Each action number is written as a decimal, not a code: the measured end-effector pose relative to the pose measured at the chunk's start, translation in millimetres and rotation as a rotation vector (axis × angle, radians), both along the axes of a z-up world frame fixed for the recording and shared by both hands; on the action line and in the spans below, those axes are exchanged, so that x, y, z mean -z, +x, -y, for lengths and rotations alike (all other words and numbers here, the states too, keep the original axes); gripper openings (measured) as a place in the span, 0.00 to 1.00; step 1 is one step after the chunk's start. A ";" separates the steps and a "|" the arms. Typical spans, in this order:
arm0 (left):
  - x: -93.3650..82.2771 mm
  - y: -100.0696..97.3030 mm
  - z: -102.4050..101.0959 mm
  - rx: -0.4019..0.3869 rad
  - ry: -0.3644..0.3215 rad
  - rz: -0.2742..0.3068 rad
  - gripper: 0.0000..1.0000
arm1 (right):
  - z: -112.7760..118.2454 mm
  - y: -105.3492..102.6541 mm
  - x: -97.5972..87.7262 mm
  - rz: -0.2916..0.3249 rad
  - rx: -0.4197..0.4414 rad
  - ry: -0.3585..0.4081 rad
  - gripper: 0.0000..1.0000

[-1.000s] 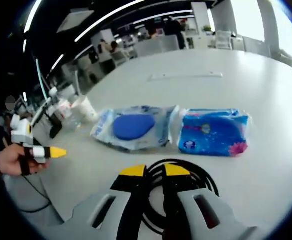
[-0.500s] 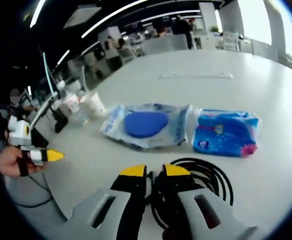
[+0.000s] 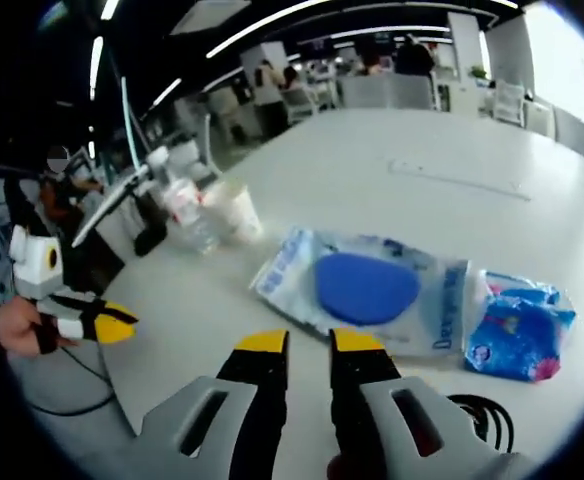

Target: Arrange the tabletop items into an orderly group along one side of the table until the central work area is clear of visible clutter.

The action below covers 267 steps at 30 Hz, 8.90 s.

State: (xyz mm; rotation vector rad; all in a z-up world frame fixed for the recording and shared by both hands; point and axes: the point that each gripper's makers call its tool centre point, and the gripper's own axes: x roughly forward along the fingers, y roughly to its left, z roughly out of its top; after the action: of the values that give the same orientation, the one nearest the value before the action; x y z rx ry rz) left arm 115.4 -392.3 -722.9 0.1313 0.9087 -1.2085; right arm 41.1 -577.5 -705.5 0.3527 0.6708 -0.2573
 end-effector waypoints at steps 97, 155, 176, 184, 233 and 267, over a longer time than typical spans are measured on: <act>-45.1 -10.0 -32.2 -0.079 -0.069 0.049 0.27 | -34.8 147.9 -13.2 -0.177 -0.671 -0.366 0.00; -37.7 23.3 -16.1 -0.081 -0.078 0.035 0.27 | -39.8 40.0 -31.5 -0.035 -0.375 -0.148 0.32; -26.5 64.5 -13.5 -0.105 -0.064 0.032 0.28 | -17.4 -116.9 6.0 -0.086 -0.009 -0.002 0.37; -36.1 74.3 -1.8 -0.064 -0.075 0.070 0.29 | -17.4 -150.7 7.6 -0.071 0.090 0.031 0.37; -61.9 144.1 90.9 -0.151 -0.137 0.073 0.44 | -34.2 -221.1 3.2 0.026 0.412 0.149 0.43; -56.9 126.9 124.1 -0.158 -0.144 0.061 0.42 | -31.2 -219.6 -1.6 0.041 0.410 0.139 0.46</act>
State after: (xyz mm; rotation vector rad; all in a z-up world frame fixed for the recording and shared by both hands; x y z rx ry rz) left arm 242.4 -516.4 -666.0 -0.0187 0.7617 -1.1120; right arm -178.5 -546.3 -703.9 0.6276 0.5726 -0.5934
